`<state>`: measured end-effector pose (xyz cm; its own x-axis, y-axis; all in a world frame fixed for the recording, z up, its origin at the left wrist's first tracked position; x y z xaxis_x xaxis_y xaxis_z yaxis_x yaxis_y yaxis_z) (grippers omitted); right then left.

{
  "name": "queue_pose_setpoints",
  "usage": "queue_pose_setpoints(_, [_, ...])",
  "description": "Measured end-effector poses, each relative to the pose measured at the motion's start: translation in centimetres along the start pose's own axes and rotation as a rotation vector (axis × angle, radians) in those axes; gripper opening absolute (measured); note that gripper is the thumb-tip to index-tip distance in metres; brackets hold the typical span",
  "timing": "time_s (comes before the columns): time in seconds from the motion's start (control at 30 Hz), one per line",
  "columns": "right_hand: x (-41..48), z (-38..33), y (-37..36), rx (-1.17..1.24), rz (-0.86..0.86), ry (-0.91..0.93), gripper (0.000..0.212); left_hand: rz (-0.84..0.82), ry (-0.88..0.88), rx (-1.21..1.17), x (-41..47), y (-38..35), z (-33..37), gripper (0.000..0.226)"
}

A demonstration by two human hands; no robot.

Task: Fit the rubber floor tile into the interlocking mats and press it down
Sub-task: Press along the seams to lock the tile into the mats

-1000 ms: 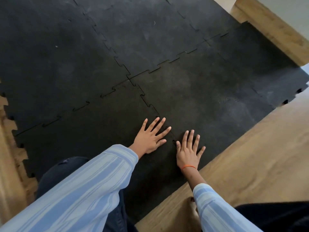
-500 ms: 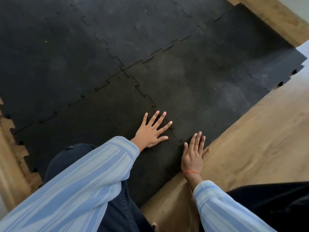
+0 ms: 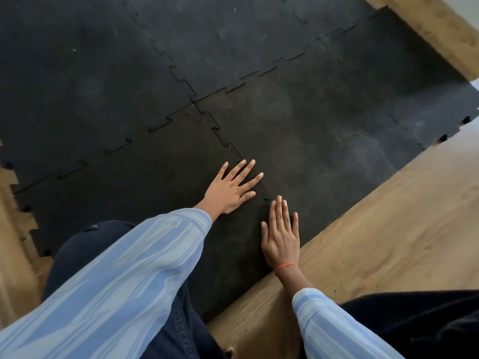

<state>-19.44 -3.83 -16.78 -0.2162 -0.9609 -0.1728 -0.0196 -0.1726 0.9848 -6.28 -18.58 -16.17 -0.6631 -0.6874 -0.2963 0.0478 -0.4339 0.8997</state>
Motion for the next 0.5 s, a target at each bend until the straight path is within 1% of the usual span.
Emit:
queue_pose_setpoints(0.07, [0.4,0.2,-0.1,-0.047,-0.015,0.023,0.058,-0.014,-0.023,0.005,0.1,-0.1,0.3,0.056])
queue_pose_setpoints(0.13, [1.7,-0.5,-0.2,-0.034,-0.05,0.04,0.058,-0.003,-0.016,0.001,0.2,-0.1,0.1,0.056])
queue_pose_setpoints(0.17, [2.7,-1.2,-0.1,-0.011,-0.053,0.055,0.057,0.035,0.041,-0.027,0.2,0.2,-0.7,0.056])
queue_pose_setpoints(0.27, [5.4,-3.5,0.1,-0.009,-0.016,0.15,0.056,0.188,0.323,-0.158,-0.3,0.8,-4.7,0.057])
queue_pose_setpoints(0.3, [5.8,-3.8,0.0,-0.025,-0.01,0.163,0.056,0.206,0.361,-0.164,-0.5,0.8,-5.7,0.056])
queue_pose_setpoints(0.4, [5.7,-3.6,-0.2,-0.048,-0.022,0.157,0.058,0.248,0.364,-0.143,-1.0,0.6,-6.3,0.054])
queue_pose_setpoints(0.5, [6.8,-4.4,0.3,-0.038,-0.039,0.177,0.057,0.213,0.338,-0.174,-0.7,0.7,-5.9,0.054])
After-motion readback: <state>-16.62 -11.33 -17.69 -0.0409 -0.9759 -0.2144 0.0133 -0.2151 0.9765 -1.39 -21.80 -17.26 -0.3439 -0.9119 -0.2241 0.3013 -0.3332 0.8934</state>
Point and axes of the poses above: each hand's wrist, its own x-axis towards the middle knuckle, its own y-axis out of the back of the hand, z = x × y, the point moved 3 cm from there along x, towards the middle knuckle, and after that the axes turned 12 degrees about -x, right-handed, at the moved point
